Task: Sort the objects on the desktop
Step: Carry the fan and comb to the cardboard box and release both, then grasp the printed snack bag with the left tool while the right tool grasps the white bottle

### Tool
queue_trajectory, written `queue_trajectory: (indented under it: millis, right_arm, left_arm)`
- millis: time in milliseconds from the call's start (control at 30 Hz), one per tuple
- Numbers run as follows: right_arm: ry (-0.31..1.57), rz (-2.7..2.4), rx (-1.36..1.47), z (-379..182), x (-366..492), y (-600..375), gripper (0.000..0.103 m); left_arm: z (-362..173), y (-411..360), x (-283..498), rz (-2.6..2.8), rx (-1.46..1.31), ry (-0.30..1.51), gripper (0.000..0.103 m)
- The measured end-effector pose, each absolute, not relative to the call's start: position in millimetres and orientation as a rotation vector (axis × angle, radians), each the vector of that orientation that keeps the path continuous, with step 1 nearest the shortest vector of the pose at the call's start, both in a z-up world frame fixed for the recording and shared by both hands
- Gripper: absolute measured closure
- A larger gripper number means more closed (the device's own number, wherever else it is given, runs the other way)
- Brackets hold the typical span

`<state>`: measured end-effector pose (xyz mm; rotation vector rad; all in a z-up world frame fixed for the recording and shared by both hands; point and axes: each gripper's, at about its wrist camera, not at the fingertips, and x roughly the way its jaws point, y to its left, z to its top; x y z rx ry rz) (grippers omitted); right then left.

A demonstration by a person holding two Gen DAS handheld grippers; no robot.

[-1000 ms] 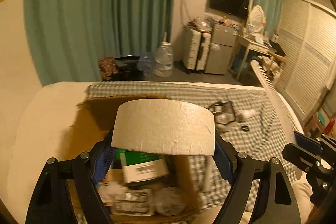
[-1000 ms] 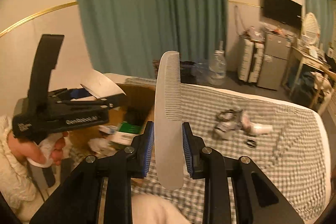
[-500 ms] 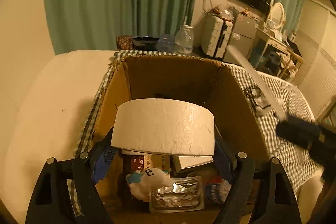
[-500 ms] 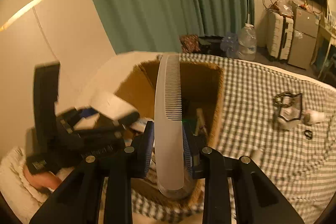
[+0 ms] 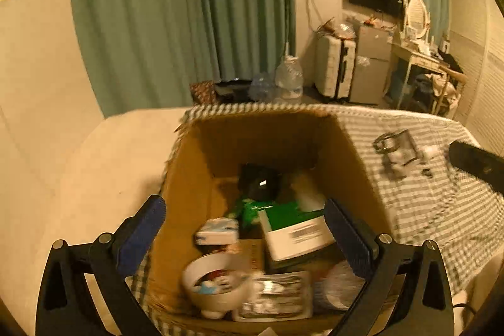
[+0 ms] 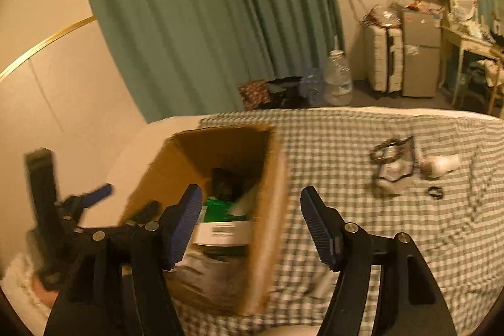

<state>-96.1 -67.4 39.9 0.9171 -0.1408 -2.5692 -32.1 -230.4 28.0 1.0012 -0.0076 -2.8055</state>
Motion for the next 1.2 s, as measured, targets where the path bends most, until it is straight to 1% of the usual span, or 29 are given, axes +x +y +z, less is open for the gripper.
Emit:
queue_trajectory:
  millis: [100, 233, 400, 533, 833, 967, 1033, 1200]
  right_arm:
    - [-0.103, -2.653, 0.896, 43.7, -91.8, -36.5, 0.038]
    - [-0.126, -2.739, 0.881, 49.8, -85.6, 8.1, 0.038]
    - [-0.130, -2.836, 0.875, 47.3, -80.0, 59.3, 0.038]
    - [-0.178, -2.875, 0.905, 35.8, -80.4, 97.4, 0.038]
    - [-0.289, -2.888, 0.998, -6.7, -101.5, 163.2, 0.038]
    - [-0.263, -2.892, 1.041, -36.0, -120.1, 176.2, 0.038]
    - [-0.248, -2.883, 1.055, -50.6, -127.9, 179.7, 0.033]
    - [-0.236, -2.843, 1.095, -85.2, -159.2, 186.6, 0.030]
  left_arm:
    - [42.3, -200.8, -32.2, -2.816, 0.978, -0.064, 0.000]
    - [54.1, -154.0, -37.4, -2.860, 0.968, -0.089, 0.000]
    - [52.8, -92.6, -47.0, -2.914, 1.016, -0.119, 0.000]
    - [43.3, -54.5, -58.9, -2.926, 1.053, -0.148, 0.000]
    - [-8.5, -3.5, -93.7, -2.883, 1.200, -0.165, 0.000]
    - [-35.3, 6.7, -113.1, -2.864, 1.256, -0.096, 0.000]
    - [-48.8, 8.6, -125.6, -2.857, 1.272, -0.055, 0.000]
    - [-86.1, 14.6, -170.6, -2.782, 1.339, 0.022, 0.000]
